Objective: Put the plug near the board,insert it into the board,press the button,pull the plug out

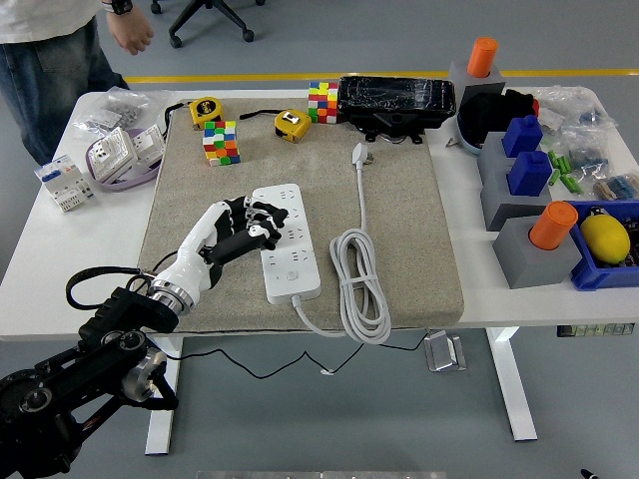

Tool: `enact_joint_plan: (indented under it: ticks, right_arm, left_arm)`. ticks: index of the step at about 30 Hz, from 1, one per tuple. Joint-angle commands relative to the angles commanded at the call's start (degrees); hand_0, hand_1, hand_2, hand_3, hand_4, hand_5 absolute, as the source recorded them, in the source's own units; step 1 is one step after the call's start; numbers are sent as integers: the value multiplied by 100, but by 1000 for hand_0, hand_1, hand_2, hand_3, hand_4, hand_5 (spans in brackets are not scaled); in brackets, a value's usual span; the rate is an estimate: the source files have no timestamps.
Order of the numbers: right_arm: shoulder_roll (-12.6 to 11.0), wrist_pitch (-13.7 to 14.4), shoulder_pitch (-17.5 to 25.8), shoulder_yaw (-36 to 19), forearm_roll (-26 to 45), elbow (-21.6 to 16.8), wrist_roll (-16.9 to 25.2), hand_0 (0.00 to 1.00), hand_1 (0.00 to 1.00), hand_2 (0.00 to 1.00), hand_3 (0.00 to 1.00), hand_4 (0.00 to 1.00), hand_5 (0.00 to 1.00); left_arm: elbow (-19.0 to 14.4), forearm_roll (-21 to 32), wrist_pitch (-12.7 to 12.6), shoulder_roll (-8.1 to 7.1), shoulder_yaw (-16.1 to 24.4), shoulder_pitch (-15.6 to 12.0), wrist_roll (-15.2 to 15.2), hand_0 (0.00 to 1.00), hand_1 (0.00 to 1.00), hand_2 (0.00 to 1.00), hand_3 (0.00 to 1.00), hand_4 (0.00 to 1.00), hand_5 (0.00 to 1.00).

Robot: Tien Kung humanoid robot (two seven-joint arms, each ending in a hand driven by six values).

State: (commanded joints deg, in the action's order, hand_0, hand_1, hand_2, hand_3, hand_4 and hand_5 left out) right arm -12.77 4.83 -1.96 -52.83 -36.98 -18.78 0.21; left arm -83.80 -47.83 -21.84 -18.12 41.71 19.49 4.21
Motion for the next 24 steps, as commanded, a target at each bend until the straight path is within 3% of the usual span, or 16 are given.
enact_joint_plan:
  ticks: [2, 3, 8, 9, 13, 14, 15, 20, 24]
  right_arm:
    - [-2, -2, -6, -1, 1, -2, 0, 603, 642, 643, 552, 951, 490]
    - [-1, -1, -4, -5, 1, -2, 0, 603, 643, 644, 553, 952, 491]
    - [-9, -2, 0, -10, 0, 1, -3, 603, 643, 644, 553, 952, 491]
    - [-12, -3, 2, -12, -2, -3, -3, 603, 642, 643, 552, 951, 491]
    - [-17, -4, 2, -7, -2, -8, -2, 603, 642, 643, 552, 951, 491]
    - [-17, -4, 2, -7, -2, -9, -2, 603, 642, 643, 552, 951, 491]
    - [-17, -5, 2, -6, -2, -10, -2, 603, 643, 643, 553, 951, 491]
    - [-16, -6, 10, 2, -1, -13, -3, 603, 643, 643, 553, 951, 491]
    - [-15, -7, 7, -10, -4, -17, -2, 603, 640, 643, 553, 952, 491]
  left_arm:
    - [-58, -429, 76, -19, 5, 14, -253, 348, 410, 477, 464, 777, 348]
    - [-95, -626, 145, -30, 6, 24, -381, 211, 93, 186, 667, 803, 243]
    - [-417, -1815, 747, -86, 16, 101, -1326, 211, 93, 186, 667, 803, 243]
    - [-502, -2076, 948, -88, 7, 116, -1581, 120, 50, 144, 857, 577, 12]
    - [-656, -3044, 1498, -85, -68, 147, -2389, 120, 50, 144, 857, 577, 12]
    - [-665, -3268, 1556, -81, -87, 152, -2495, 120, 50, 144, 857, 577, 12]
    - [-669, -3528, 1622, -76, -105, 157, -2602, 80, 48, 131, 873, 744, 2]
    - [-611, -4536, 1864, -64, -172, 170, -3040, 80, 48, 131, 873, 744, 2]
    - [-573, -4603, 1967, -74, -175, 174, -3157, 74, 49, 132, 867, 752, 2]
